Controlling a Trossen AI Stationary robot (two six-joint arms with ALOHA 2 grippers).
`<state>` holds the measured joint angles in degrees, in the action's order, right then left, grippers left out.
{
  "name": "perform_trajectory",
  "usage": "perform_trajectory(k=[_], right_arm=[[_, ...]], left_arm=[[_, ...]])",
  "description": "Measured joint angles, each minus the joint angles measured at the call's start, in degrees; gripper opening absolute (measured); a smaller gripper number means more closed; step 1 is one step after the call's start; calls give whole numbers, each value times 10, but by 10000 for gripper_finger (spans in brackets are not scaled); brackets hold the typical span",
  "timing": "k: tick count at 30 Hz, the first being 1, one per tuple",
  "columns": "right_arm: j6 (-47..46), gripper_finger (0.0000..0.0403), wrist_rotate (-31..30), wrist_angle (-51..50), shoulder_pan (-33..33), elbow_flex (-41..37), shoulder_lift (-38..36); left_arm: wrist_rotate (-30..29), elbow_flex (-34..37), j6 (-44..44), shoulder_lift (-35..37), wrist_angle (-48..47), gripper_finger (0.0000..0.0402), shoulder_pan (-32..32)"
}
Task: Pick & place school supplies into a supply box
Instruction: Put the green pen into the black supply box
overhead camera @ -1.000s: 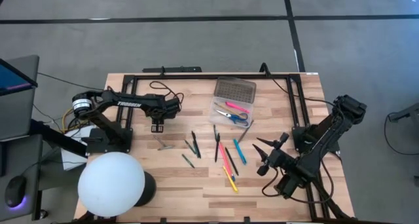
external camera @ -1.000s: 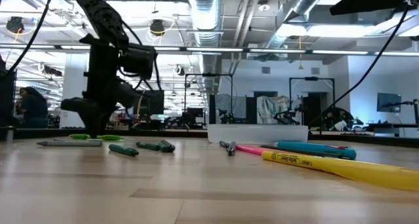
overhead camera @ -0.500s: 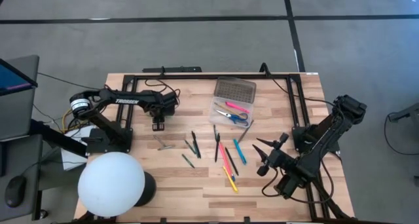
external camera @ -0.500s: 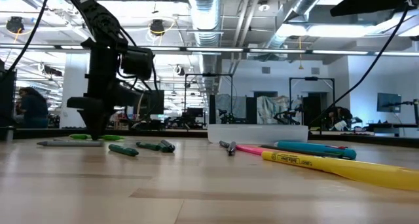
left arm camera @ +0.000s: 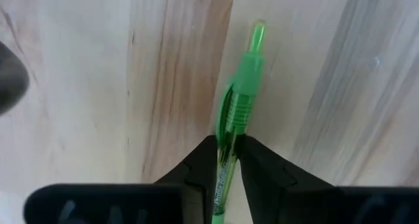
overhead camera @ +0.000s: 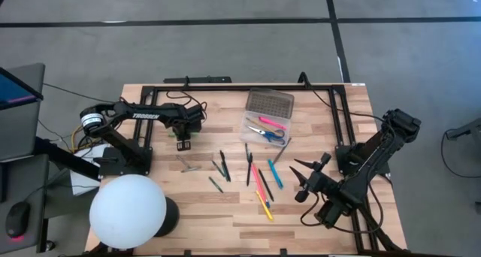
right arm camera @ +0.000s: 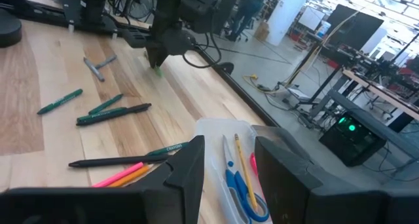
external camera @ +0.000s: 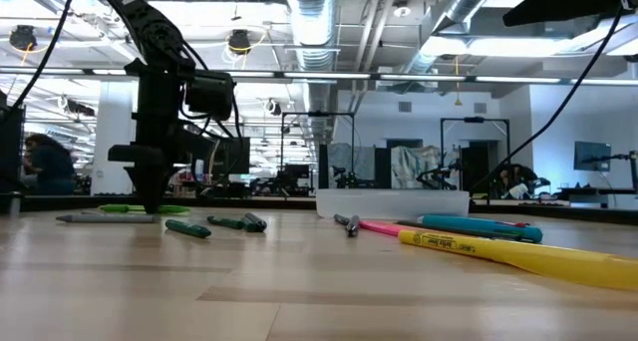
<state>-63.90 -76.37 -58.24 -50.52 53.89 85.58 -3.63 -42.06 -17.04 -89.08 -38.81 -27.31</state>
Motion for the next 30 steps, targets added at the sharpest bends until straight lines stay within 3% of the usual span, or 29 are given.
perform_trajectory(k=[16,30], right_arm=[[0,127,1,1,0,0,0],[0,127,1,2,0,0,0]], left_arm=[[39,1,106,-1,51,53,2],[59,2,70,-2,112,52,24]])
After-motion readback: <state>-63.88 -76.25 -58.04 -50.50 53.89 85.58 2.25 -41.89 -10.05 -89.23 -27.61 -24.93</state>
